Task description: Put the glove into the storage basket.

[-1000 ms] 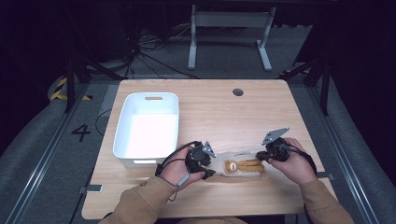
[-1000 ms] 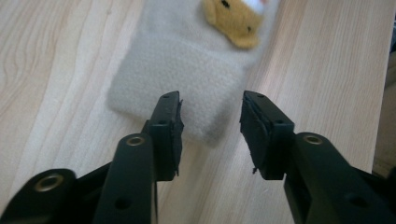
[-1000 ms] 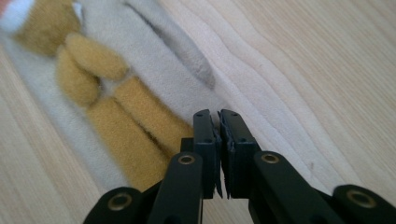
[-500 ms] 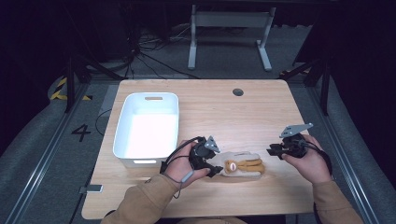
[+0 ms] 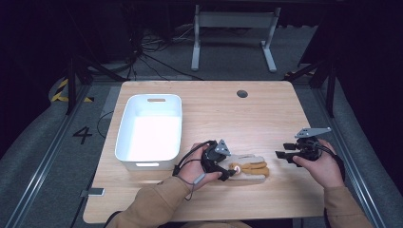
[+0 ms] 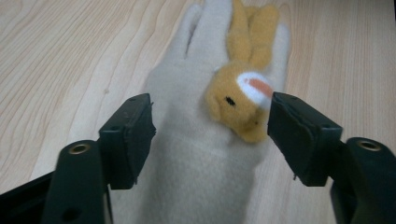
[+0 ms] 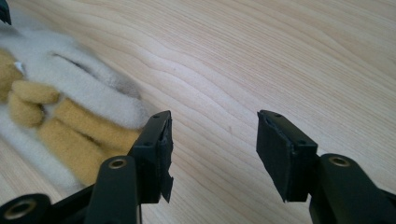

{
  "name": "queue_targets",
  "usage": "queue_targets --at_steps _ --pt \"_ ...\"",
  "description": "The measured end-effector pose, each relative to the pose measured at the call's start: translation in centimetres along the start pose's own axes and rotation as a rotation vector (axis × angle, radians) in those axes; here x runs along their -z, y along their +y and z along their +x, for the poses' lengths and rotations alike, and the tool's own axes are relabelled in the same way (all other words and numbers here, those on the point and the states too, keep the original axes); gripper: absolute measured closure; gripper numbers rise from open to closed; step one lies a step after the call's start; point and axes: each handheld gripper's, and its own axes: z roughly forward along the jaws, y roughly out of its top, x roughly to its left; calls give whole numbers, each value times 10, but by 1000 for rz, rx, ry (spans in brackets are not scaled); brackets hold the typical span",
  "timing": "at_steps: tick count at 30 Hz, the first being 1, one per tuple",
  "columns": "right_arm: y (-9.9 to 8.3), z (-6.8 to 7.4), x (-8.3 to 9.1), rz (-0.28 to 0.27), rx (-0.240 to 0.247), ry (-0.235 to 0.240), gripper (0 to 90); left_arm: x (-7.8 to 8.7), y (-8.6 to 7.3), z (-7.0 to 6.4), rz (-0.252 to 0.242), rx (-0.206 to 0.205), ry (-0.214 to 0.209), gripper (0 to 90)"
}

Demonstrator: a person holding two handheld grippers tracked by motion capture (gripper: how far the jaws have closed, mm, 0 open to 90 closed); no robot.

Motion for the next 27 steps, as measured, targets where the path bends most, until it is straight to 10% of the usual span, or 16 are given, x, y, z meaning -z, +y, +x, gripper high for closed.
queue_targets --at_steps 13,27 --pt "-4 -2 7 -30 -26 -9 435 -25 -4 1 -49 -58 -16 186" --pt "-4 1 5 -33 -15 -9 427 -40 -6 6 3 -48 -23 150"
